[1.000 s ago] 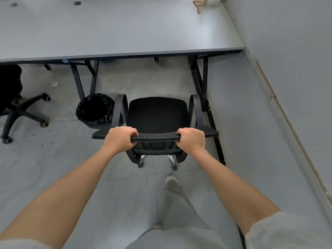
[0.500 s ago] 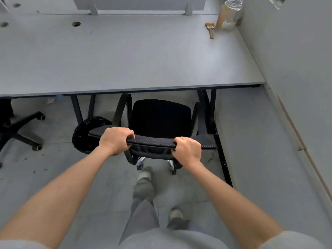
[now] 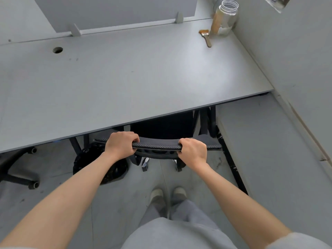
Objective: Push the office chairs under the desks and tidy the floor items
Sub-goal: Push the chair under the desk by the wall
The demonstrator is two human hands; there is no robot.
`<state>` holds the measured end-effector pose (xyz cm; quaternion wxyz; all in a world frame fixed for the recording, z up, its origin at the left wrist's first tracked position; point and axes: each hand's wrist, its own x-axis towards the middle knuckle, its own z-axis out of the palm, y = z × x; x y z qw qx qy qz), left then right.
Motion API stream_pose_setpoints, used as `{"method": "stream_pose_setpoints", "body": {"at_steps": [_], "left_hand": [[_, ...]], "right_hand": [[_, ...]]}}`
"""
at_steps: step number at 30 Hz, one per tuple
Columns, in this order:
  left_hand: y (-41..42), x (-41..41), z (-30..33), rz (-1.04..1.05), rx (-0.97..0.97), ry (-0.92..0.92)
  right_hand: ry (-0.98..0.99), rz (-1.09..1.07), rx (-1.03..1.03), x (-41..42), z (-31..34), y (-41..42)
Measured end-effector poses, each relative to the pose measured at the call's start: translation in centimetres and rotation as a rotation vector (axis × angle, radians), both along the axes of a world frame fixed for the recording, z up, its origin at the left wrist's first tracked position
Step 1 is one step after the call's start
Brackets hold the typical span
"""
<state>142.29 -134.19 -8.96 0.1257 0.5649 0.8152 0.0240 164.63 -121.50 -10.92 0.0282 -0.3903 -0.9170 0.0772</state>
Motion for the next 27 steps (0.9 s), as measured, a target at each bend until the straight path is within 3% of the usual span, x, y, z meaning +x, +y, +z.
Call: {"method": "stream_pose_setpoints", "body": {"at_steps": [6,8,11,15,19,27], "left_hand": [[1.0,0.2,0.1,-0.07,0.004,-0.03],[0.6,0.2,0.4,-0.078,0.088,-0.061],[-0.6,0.9,0.0,-0.135,0.288,0.036],[-3.2,2.0,-1.4,-0.036,0.473,0.135],[-3.6,3.2,-1.6,0.048,0.492,0.074],[-4.3,6.8,-2.1,0.01,0.539,0.076]], "right_hand": [[0.07,0.116,0.009,1.0,0.5,2.2],[0.116,0.146,0.039,1.2,0.4,2.1],[0.218,0.212,0.083,1.6,0.1,1.9],[0.235,0.205,0.207,3.4,-0.2,1.4],[0.273,0.184,0.161,4.5,-0.3,1.2],[0.272,0.281,0.109,8.4,-0.1,3.0]]}}
